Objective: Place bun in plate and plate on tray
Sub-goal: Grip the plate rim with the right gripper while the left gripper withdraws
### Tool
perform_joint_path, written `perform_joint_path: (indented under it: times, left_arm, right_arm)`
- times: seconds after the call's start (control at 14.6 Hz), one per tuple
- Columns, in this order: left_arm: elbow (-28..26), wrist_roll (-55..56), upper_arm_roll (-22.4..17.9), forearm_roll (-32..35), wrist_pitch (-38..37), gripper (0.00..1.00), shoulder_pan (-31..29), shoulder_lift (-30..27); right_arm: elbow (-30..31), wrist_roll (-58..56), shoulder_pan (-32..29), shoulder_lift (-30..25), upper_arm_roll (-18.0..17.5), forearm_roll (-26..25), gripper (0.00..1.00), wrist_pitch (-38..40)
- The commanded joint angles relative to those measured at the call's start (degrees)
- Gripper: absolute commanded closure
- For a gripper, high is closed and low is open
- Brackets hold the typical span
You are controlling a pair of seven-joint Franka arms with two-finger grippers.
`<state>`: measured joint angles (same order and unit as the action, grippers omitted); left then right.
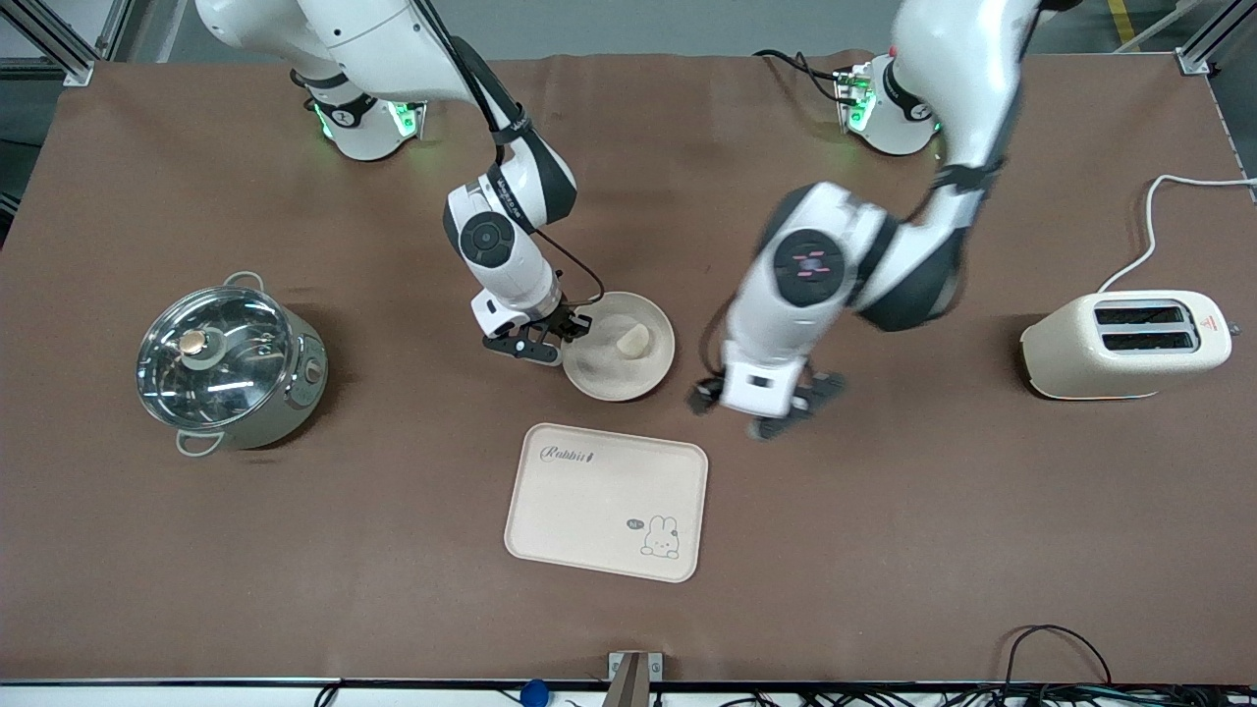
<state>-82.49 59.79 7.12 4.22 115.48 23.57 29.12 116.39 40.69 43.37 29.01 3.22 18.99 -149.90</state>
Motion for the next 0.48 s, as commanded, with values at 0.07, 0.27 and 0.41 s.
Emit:
perform_joint_path:
  times: [0.07, 0.27, 0.41]
  left_arm:
    - [-0.7, -14.6, 0.4, 6.9, -7.1, 0.00, -5.9, -6.4]
    - [-0.7, -22.7, 0.7, 6.2, -9.6, 0.00, -10.5, -10.7]
    - [-0.7, -25.5, 0.6, 6.3, -12.5, 0.00, -11.6, -13.2]
  right_arm:
    - [-0.9, -0.1, -1.4, -4.3, 0.5, 0.9, 0.99, 1.4]
    - [-4.6, 0.4, -2.1, -6.2, 0.7, 0.9, 0.99, 7.6]
    - [-8.7, 0.7, -4.0, -5.7, 0.8, 0.8, 0.99, 9.6]
